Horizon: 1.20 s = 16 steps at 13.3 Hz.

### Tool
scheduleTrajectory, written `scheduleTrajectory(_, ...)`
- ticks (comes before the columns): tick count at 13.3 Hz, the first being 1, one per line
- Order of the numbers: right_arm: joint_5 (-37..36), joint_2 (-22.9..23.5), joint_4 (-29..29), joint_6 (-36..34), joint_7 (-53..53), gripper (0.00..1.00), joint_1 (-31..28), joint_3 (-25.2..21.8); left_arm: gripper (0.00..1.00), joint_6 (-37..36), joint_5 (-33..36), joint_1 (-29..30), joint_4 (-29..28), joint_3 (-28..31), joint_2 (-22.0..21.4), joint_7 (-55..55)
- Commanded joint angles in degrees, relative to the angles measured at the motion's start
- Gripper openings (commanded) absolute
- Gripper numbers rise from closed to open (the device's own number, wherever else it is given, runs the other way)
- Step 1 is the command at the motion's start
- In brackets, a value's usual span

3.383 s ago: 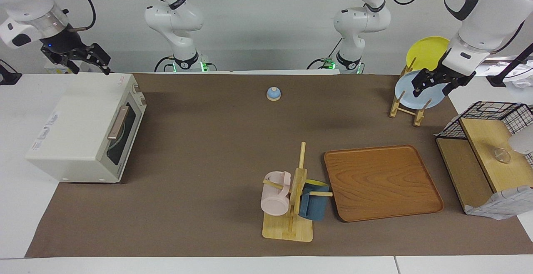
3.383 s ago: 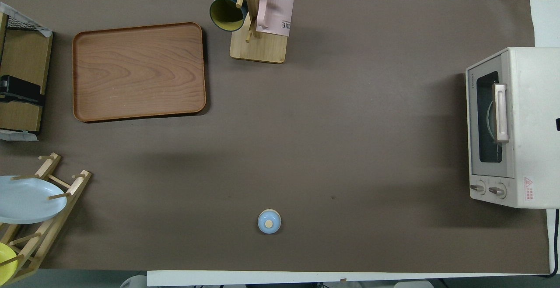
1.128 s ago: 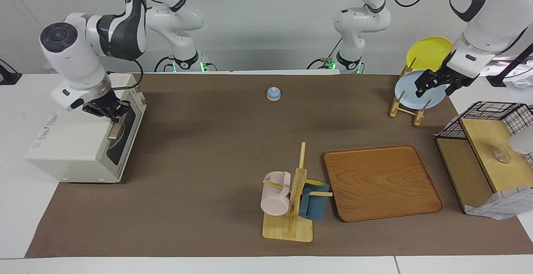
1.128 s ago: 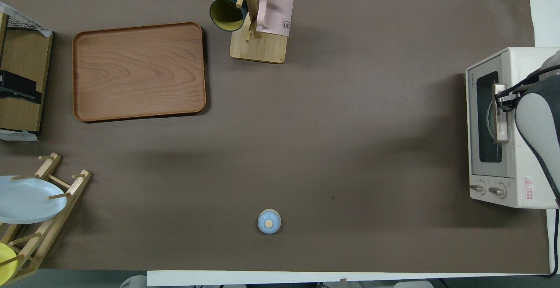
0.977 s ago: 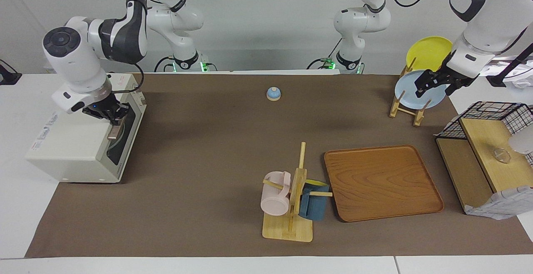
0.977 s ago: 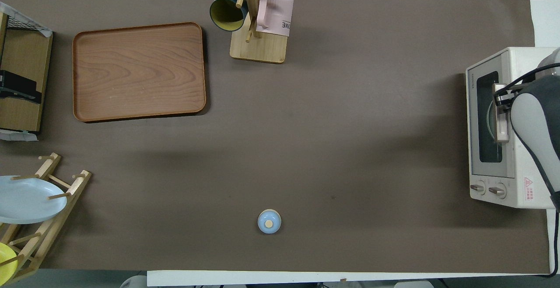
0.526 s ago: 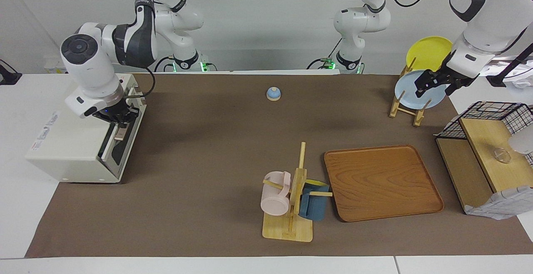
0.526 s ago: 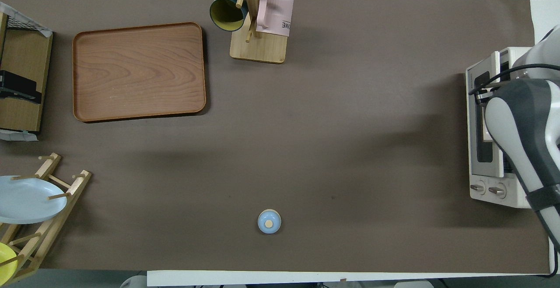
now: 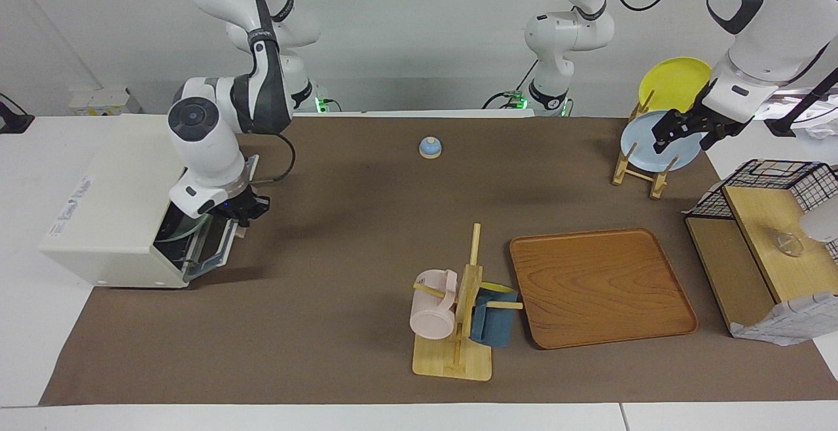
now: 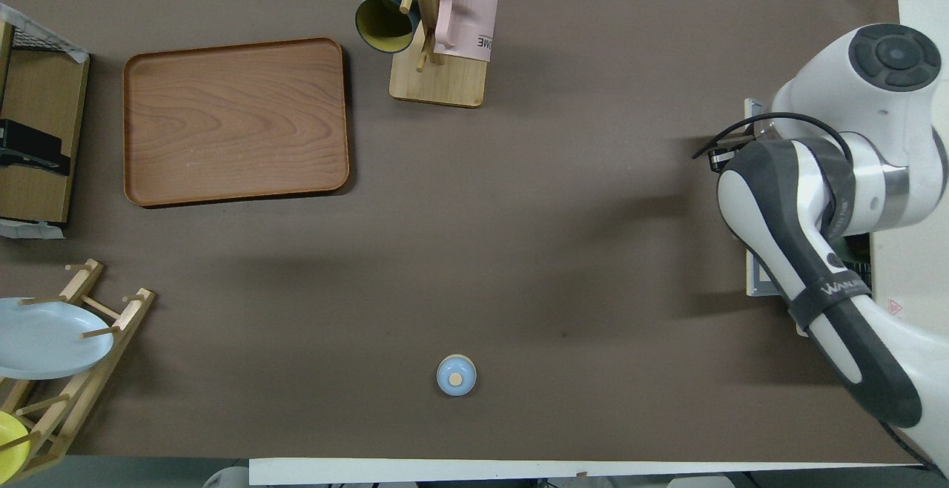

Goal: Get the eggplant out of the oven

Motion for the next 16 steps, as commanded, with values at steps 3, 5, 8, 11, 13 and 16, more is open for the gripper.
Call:
scheduleTrajectory(3,-1.10,6.59,1.02,8.29,1.25,0.00,0.70,-1.24,1.00,-1.01,0.10,0.04,0.26,0.18,-0.03,-0.20)
scheduleTrajectory(5,-0.92,6.77,0.93,8.39,3.19,0.00,0.88,-1.16,1.00,-1.01,0.10,0.04,0.26,0.18,-0.03,-0.20)
scheduleTrajectory(8,6.95,6.85,1.54,8.30,5.65,0.03,2.01,1.48,1.00,-1.01,0.10,0.04,0.26,0.18,-0.03,-0.20)
scheduleTrajectory(11,9.81,5.98,3.74,6.29,7.50,0.08,4.57,1.57,1.00,-1.01,0.10,0.04,0.26,0.18,-0.03,-0.20)
scheduleTrajectory(13,7.01,2.48,4.00,1.56,7.50,0.26,3.70,1.13,1.00,-1.01,0.10,0.04,0.26,0.18,-0.03,-0.20)
scheduleTrajectory(16,-1.16,-1.75,3.65,-6.36,9.08,0.57,0.71,1.13,1.00,-0.84,0.10,0.04,0.26,0.18,-0.03,-0.29)
